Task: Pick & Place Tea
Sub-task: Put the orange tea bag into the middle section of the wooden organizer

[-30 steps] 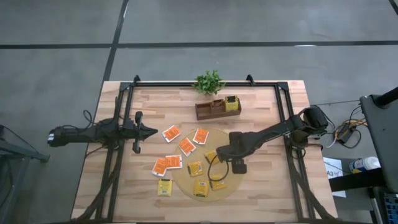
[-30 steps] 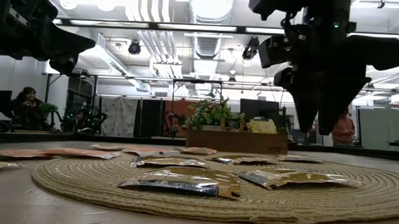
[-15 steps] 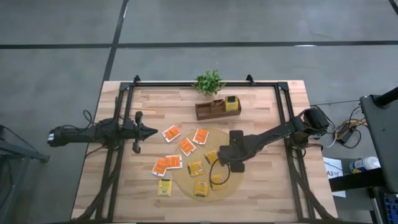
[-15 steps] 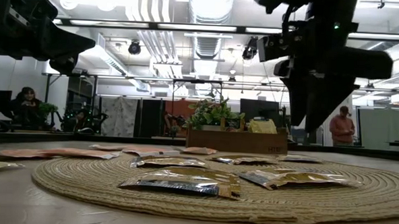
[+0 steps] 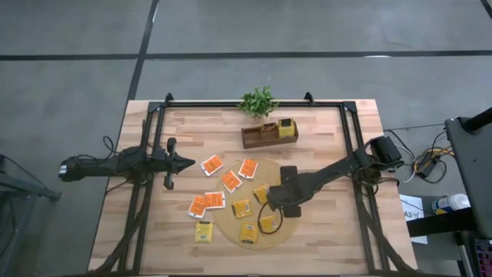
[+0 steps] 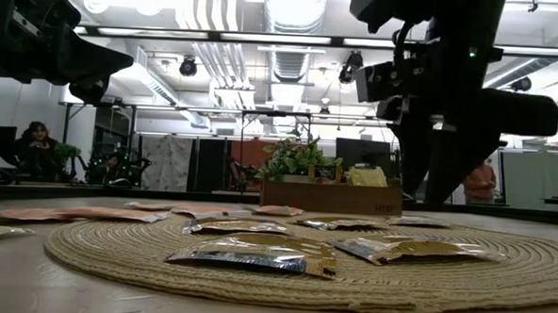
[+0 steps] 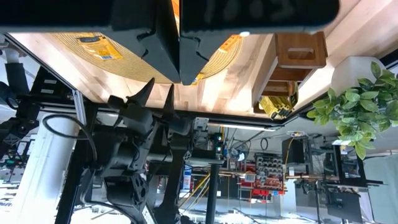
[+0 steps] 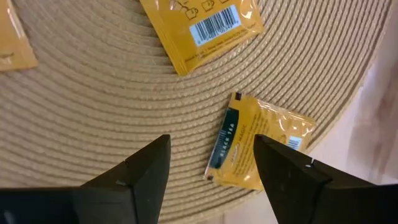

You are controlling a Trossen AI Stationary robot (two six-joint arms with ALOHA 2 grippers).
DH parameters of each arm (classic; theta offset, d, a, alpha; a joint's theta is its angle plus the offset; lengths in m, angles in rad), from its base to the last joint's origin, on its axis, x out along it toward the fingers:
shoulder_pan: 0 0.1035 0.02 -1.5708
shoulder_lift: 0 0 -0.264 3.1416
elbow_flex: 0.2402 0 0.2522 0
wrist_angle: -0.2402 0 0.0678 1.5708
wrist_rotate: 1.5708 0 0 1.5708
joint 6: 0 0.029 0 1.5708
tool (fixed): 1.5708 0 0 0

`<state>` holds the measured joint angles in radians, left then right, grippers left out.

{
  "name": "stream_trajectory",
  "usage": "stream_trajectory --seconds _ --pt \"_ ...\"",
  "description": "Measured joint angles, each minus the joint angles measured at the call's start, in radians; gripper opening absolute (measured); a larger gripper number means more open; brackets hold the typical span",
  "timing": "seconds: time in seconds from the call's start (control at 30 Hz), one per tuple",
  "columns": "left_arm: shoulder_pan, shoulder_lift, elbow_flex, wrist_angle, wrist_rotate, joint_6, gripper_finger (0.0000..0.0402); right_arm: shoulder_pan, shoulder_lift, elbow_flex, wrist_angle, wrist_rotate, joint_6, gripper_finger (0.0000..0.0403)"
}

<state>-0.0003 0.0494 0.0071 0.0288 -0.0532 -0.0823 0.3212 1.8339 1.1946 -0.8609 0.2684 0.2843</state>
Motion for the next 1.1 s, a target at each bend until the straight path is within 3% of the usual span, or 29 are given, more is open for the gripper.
stream_trajectory --seconds 0.6,0.9,1.1 --pt "-0.001 0.0 0.0 0.0 0.0 0.0 0.0 -0.065 0.029 -0.034 -0.056 0.03 0.055 0.0228" --pt "-0.001 0.0 0.0 0.0 0.0 0.0 0.0 -0.119 0.024 -0.033 -0.049 -0.089 -0.012 0.0224" --pt "-0.001 0.0 0.0 0.0 0.0 0.0 0.0 -0.135 0.024 -0.036 -0.039 -0.091 -0.064 0.0213"
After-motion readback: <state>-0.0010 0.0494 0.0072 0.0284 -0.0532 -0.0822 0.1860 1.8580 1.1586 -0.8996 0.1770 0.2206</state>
